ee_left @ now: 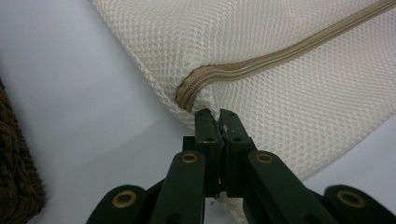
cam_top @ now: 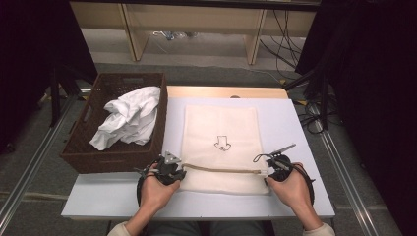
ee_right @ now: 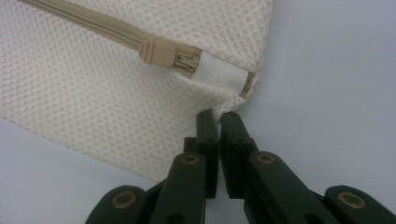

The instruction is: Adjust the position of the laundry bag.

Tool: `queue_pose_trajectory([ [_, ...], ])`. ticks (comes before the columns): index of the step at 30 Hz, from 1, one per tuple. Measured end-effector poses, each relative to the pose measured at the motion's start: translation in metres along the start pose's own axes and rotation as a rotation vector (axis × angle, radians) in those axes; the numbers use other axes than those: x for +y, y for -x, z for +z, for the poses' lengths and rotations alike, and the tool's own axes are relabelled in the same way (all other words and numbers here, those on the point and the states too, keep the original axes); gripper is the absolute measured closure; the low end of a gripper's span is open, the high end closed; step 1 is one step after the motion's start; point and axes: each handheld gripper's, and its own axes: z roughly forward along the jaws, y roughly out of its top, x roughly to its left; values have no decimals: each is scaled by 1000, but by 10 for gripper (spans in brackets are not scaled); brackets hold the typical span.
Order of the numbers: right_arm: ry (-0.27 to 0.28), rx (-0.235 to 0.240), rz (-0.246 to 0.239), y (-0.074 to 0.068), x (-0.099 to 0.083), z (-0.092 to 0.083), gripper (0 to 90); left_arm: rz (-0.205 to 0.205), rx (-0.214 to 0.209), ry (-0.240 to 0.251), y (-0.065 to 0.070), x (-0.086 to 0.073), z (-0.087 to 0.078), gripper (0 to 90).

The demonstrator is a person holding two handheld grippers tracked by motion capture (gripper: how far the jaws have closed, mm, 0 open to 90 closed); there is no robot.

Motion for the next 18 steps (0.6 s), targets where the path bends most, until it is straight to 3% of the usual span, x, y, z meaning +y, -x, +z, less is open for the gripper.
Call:
queue_pose_trajectory([
  [2, 0, 3, 9, 0, 1, 0, 882, -2, 0, -1, 0, 0, 1, 874],
  [3, -1, 5, -19, 2, 2, 1, 882, -1, 1, 0, -1, 0, 1, 874],
  [9, -5, 4, 6, -2, 3, 2, 880, -4, 14, 1, 0, -2, 0, 874],
  [11, -8, 10, -27, -2, 3, 2, 880, 12, 26, -10, 0, -3, -3, 874],
  [13, -17, 18, -8, -6, 1, -1, 880, 16, 31, -12, 0, -5, -6, 873],
  [18, -27, 24, -12, -8, 2, 3, 876, -10, 23, -11, -4, -8, -4, 871],
])
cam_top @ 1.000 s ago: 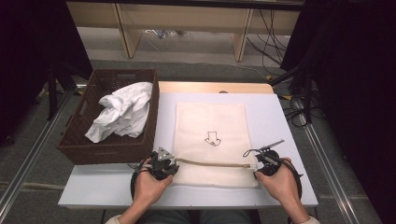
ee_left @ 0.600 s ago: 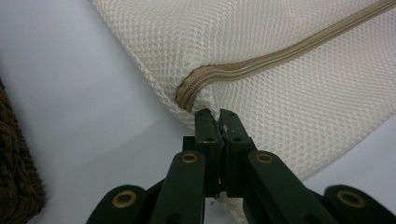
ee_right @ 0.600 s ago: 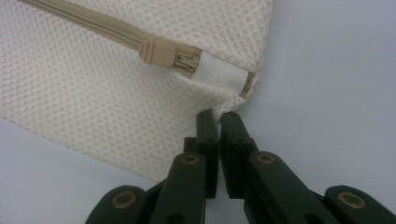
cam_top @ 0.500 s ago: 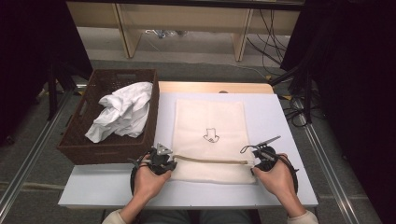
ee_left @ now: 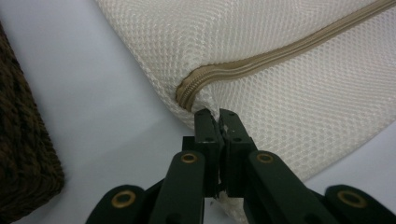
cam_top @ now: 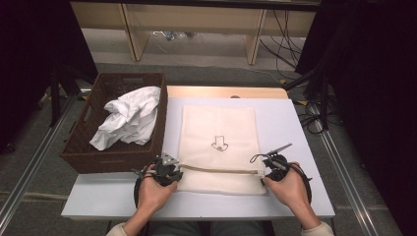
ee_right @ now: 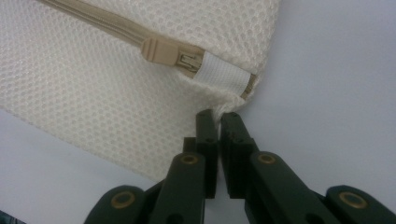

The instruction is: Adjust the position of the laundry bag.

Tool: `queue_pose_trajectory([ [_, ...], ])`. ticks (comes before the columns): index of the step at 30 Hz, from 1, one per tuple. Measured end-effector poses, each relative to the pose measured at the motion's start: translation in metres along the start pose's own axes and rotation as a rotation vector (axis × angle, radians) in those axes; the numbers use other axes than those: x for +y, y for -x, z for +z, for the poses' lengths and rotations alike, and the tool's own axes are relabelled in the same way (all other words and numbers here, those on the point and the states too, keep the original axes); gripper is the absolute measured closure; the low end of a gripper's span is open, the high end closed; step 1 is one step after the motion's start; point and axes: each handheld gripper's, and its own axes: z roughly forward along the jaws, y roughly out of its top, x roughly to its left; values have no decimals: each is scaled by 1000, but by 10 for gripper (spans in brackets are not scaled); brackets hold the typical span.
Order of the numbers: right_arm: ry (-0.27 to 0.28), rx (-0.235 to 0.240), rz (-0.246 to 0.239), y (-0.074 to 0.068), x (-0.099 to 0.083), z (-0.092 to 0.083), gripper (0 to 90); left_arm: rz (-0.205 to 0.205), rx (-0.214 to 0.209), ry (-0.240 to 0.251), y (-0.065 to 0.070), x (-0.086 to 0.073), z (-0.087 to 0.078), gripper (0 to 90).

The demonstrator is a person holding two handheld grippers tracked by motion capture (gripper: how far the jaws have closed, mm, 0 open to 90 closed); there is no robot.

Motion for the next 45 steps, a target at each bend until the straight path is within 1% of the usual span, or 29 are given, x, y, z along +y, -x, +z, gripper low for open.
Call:
queue_pose_trajectory([
  [4, 1, 1, -29, 1, -1, 0, 872, 10, -1, -7, 0, -1, -2, 869],
  [5, -25, 18, 30, -2, -1, -1, 861, 0, -5, 3, 0, -1, -1, 863],
  [6, -7, 23, -4, 0, -1, 0, 849, 3, -1, -2, 0, -2, -1, 855],
  [7, -7, 23, -4, 0, -1, 0, 849, -6, -2, 1, 0, -3, -1, 855],
  [8, -24, 24, 26, -2, -2, -2, 827, -5, 1, 0, 0, -3, -1, 839],
  [10, 5, 22, -6, 1, -2, -2, 751, -3, 5, -13, 0, -4, -2, 756],
  [11, 32, 40, -7, 4, -2, -7, 678, -5, 2, -3, 0, -5, -3, 653],
  [12, 32, 40, -7, 4, -2, -7, 678, 0, -5, 7, 1, -6, -6, 653],
  [13, 28, 30, 37, 1, -2, -11, 647, 18, -9, 15, 2, -7, -9, 593],
  [14, 65, 18, 17, 4, -1, -14, 625, 20, -2, 25, 4, -8, -13, 543],
  [15, 82, 16, 29, 5, -1, -18, 600, 14, 0, 50, 6, -9, -16, 497],
  [16, 93, 13, 35, 6, 0, -21, 583, 33, 2, 54, 6, -10, -20, 461],
  [17, 116, 17, 51, 9, 1, -28, 566, 36, -4, 61, 7, -11, -23, 431],
  [18, 116, 17, 51, 9, 1, -28, 566, 10, -13, 86, 8, -13, -25, 431],
  [19, 138, 15, 36, 12, 2, -30, 552, 25, -15, 78, 7, -14, -28, 421],
  [20, 148, 5, 46, 13, 2, -32, 542, 27, -23, 78, 7, -16, -30, 407],
  [21, 152, 3, 51, 15, 3, -34, 531, 11, -24, 96, 8, -17, -31, 399],
  [24, 181, -12, 49, 21, 7, -36, 496, -4, -31, 103, 6, -19, -32, 382],
  [27, 182, -20, 59, 22, 10, -37, 479, -10, -36, 102, 5, -18, -32, 375],
  [28, 189, -22, 56, 22, 11, -37, 471, 7, -39, 99, 4, -17, -32, 369],
  [29, 189, -17, 50, 22, 11, -37, 471, -12, -41, 107, 6, -16, -31, 363],
  [32, 193, -21, 61, 21, 15, -36, 472, -15, -53, 117, 5, -16, -31, 347],
  [33, 187, -21, 57, 21, 15, -35, 471, 15, -52, 90, 3, -16, -33, 341],
  [36, 184, -12, 57, 23, 15, -35, 471, -34, -52, 131, 5, -15, -30, 338],
  [38, 179, -19, 63, 23, 14, -34, 471, 7, -53, 108, 3, -14, -32, 334],
  [39, 185, -20, 70, 23, 13, -35, 471, -28, -59, 144, 6, -14, -30, 333],
  [41, 191, -19, 68, 26, 12, -37, 471, -12, -59, 124, 6, -13, -30, 332],
  [43, 193, -22, 69, 27, 11, -38, 471, -29, -67, 148, 8, -13, -28, 332],
  [45, 197, -16, 59, 29, 10, -38, 470, -25, -64, 149, 9, -12, -28, 332],
])
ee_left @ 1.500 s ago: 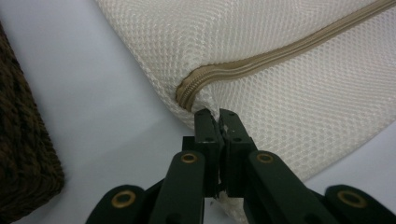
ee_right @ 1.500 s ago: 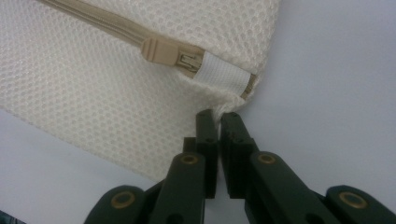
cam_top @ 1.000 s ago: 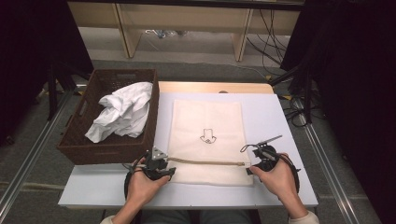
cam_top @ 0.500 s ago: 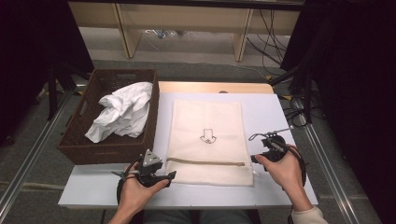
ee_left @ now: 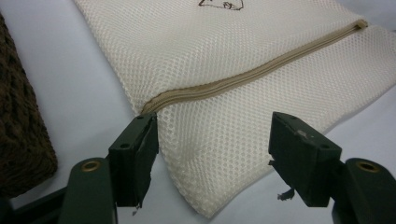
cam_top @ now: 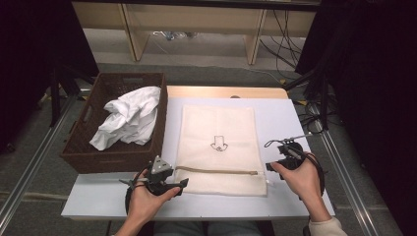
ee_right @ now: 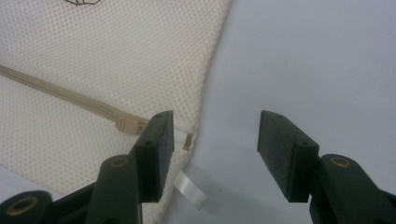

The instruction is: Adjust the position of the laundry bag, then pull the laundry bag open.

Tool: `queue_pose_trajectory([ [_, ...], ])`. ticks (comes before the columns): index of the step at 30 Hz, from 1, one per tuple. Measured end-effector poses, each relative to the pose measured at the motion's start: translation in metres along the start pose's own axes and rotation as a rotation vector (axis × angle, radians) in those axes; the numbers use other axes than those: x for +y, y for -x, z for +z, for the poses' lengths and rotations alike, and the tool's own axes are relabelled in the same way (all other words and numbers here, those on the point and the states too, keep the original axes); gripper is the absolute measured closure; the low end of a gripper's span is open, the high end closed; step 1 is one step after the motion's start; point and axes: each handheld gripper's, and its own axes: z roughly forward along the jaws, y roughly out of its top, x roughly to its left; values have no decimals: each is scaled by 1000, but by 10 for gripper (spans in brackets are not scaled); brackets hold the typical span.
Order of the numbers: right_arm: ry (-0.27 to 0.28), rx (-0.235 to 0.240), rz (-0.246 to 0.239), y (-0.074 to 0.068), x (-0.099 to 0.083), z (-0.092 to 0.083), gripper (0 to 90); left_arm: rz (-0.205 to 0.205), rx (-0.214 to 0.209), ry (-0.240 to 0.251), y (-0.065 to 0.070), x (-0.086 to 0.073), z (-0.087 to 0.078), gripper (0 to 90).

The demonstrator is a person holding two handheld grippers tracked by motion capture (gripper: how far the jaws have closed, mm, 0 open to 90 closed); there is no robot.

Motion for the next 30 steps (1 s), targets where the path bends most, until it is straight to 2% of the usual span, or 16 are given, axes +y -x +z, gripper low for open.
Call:
queue_pose_trajectory([
  [8, -14, -4, 9, -2, 1, 1, 467, -6, -3, 4, -1, 0, -1, 330],
  [10, -13, -8, 6, -2, 0, 1, 466, 6, 0, -7, -2, 0, -2, 330],
  [14, -4, 3, -10, -2, 0, 0, 464, -6, 0, 11, -2, 0, -3, 328],
  [15, -15, 4, 18, -4, 1, 1, 491, -12, 0, 20, -2, 1, -3, 332],
  [18, -23, 24, 8, -1, 1, 2, 504, -6, 3, 17, -2, 3, -3, 334],
  [21, -46, 28, 20, -1, 2, 5, 539, 0, 1, 16, 0, 4, -1, 334],
  [23, -69, 41, 5, 1, 1, 7, 578, 6, -2, 15, 1, 6, 1, 336],
  [24, -115, 57, 55, -1, 2, 8, 601, 10, -5, 8, 1, 6, 2, 339],
  [29, -152, 58, 72, -1, 4, 13, 616, 15, -18, 5, 4, 5, 5, 341],
  [30, -129, 58, 18, 3, 4, 18, 618, 15, -18, 6, 4, 5, 4, 342],
])
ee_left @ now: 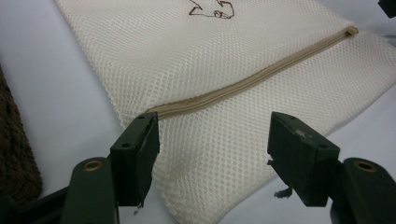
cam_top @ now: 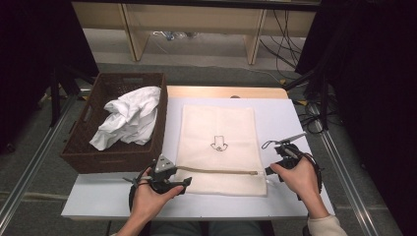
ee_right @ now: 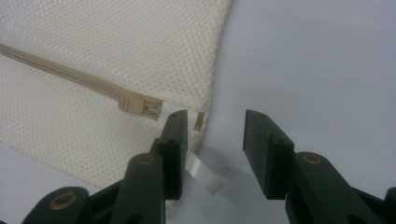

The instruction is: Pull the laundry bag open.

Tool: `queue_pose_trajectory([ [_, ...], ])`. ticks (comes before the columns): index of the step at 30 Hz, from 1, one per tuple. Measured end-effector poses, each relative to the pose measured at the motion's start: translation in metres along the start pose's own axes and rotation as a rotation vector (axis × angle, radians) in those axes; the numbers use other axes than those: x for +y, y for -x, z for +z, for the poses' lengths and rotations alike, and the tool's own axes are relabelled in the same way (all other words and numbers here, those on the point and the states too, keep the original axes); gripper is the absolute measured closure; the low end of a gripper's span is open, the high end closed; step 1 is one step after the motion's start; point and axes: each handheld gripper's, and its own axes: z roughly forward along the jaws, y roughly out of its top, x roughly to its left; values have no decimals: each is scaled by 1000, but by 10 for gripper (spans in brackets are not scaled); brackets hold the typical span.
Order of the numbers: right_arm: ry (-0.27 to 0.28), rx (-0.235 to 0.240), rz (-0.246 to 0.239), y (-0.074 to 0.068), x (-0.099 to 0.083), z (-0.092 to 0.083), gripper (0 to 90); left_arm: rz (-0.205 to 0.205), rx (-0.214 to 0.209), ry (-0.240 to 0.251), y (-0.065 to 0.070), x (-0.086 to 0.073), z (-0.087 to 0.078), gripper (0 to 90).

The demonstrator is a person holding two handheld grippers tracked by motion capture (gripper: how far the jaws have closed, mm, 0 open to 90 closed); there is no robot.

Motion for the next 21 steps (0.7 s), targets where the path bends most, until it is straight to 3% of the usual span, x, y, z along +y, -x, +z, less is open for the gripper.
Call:
queue_pose_trajectory([
  [1, 0, 0, 0, 0, 0, 0, 618, 12, 2, -5, -1, -1, -1, 342],
  [2, -32, -3, 45, -4, 0, -1, 617, 7, 1, -9, -1, -1, -2, 342],
  [3, -47, -2, 40, -3, 1, 0, 617, -1, 2, -2, -1, -1, -2, 342],
  [4, -26, 4, -6, -1, 2, 2, 616, 8, 8, -3, -2, -1, -3, 342],
  [5, -37, 0, 8, -3, 3, 1, 615, 11, 6, -3, -3, -1, -3, 342],
  [6, -32, 12, -18, -2, 5, 3, 604, 0, 5, 5, -2, -1, -3, 342],
  [7, -32, 12, -18, -2, 5, 3, 604, 3, 7, 3, -3, 0, -3, 342],
  [8, -28, 5, 18, -5, 6, 4, 595, 5, 9, 3, -3, 0, -3, 341],
  [9, -20, 12, 2, -5, 7, 3, 589, 7, 11, 4, -3, 0, -3, 339],
  [10, -47, 10, 38, -7, 8, 2, 581, 8, 12, 5, -3, 0, -3, 336],
  [11, -17, 15, -2, -5, 10, 4, 554, -1, 12, 11, -3, 0, -2, 331],
  [12, -17, 15, -2, -5, 10, 4, 554, 2, 14, 12, -4, -1, -2, 331],
  [13, -43, 17, 46, -7, 10, 1, 523, 11, 20, 6, -5, -1, -3, 325],
  [14, -3, 5, 46, -7, 11, 3, 493, 4, 21, 11, -4, -1, -2, 316],
  [15, -19, 8, 97, -10, 11, 1, 455, 4, 21, 10, -5, -1, -2, 305],
  [16, -19, 8, 97, -10, 11, 1, 455, 1, 22, 11, -5, -1, -2, 305],
  [17, 33, 4, 19, -3, 11, 3, 415, 9, 27, 7, -5, -1, -3, 296],
  [18, 33, 4, 19, -3, 11, 3, 415, 13, 33, 4, -5, -1, -3, 296],
  [19, 7, 3, 68, -6, 11, 1, 409, 12, 32, 4, -5, -1, -3, 289],
  [21, 2, 7, 86, -6, 11, 1, 398, 9, 30, 8, -5, -1, -3, 281],
])
